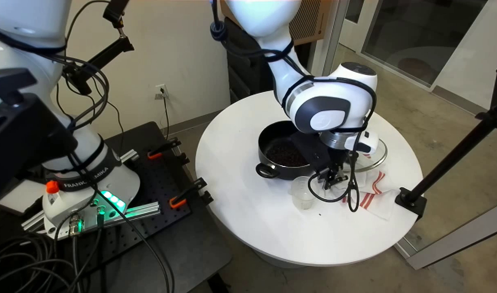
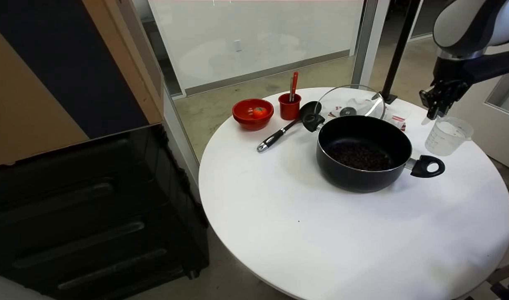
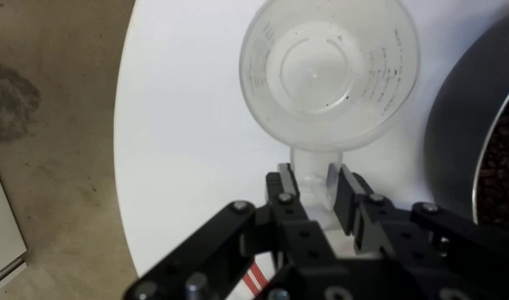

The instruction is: Move the jar to the right

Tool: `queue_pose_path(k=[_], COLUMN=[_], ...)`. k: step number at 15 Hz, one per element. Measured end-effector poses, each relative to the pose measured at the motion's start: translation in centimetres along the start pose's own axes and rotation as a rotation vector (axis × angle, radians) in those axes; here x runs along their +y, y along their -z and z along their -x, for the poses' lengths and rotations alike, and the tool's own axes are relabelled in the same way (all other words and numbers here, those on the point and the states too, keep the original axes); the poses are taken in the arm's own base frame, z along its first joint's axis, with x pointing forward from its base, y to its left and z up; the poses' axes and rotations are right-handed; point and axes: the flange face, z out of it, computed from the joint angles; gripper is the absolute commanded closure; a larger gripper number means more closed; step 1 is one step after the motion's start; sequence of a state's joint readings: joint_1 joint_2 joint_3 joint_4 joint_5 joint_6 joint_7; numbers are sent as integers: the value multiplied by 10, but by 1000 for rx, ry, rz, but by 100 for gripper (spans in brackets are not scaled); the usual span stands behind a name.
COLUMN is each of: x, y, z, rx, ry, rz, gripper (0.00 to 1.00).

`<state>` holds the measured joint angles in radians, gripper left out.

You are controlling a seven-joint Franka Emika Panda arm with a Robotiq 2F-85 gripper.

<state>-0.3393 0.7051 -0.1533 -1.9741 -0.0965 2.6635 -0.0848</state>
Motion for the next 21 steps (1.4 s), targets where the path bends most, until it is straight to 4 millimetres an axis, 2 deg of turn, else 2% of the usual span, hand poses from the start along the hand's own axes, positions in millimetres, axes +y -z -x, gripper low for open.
queue_pose_path(k=[6, 9, 10, 11, 17, 19, 21], x=[-23, -33, -35, -37, -40, -40, -41], y=[-34, -44, -46, -46, -35, -30, -24], z=[10, 10, 9, 7, -8, -13, -18], rx=[-57, -73, -75, -75, -40, -27, -12], ry=[51, 96, 109, 119, 132, 131, 132], rz=[11, 41, 51, 59, 69, 70, 70], gripper=[93, 93, 49, 48, 4, 0, 0])
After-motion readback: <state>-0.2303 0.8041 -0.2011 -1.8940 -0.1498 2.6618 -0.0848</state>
